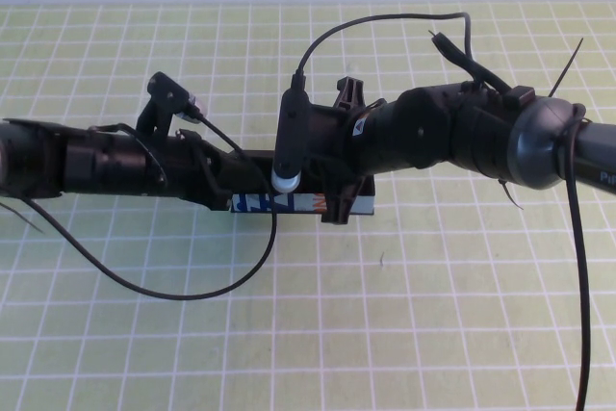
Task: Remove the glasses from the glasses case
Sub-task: Pick up the glasses from the glasses case
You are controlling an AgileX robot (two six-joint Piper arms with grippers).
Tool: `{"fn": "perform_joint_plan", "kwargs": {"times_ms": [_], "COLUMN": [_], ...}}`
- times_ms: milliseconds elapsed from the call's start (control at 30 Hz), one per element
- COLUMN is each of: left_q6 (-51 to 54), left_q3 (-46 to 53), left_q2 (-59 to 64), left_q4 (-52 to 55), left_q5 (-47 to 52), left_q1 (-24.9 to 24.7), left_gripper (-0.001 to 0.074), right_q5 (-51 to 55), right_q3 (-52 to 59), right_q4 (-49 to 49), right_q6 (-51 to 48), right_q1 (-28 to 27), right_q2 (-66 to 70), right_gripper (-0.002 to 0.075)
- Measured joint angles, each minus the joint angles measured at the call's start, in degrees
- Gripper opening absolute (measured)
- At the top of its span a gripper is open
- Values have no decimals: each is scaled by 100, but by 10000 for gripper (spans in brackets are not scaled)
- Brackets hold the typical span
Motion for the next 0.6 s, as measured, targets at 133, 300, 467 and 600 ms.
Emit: {"fn": "perform_joint_plan", "kwargs": {"times_ms": [133, 300, 467, 600], "left_q6": [302, 586, 933, 1007], "left_q3": [0, 0, 0, 0], "left_q2": [204, 351, 456, 492], "left_q4": [-217, -616, -1073, -1175], "left_q5": [-58, -243, -294, -273], "left_q1": [0, 0, 0, 0], "left_gripper": [-4, -4, -4, -4], "right_q5": [0, 0, -7, -7], "right_q3": [0, 0, 0, 0], "right_q4": [56, 130, 186, 208], "right_q6": [8, 8, 22, 32], "right_q1": [0, 0, 0, 0], "right_q2": [0, 0, 0, 0], "right_gripper": [1, 1, 1, 1]}}
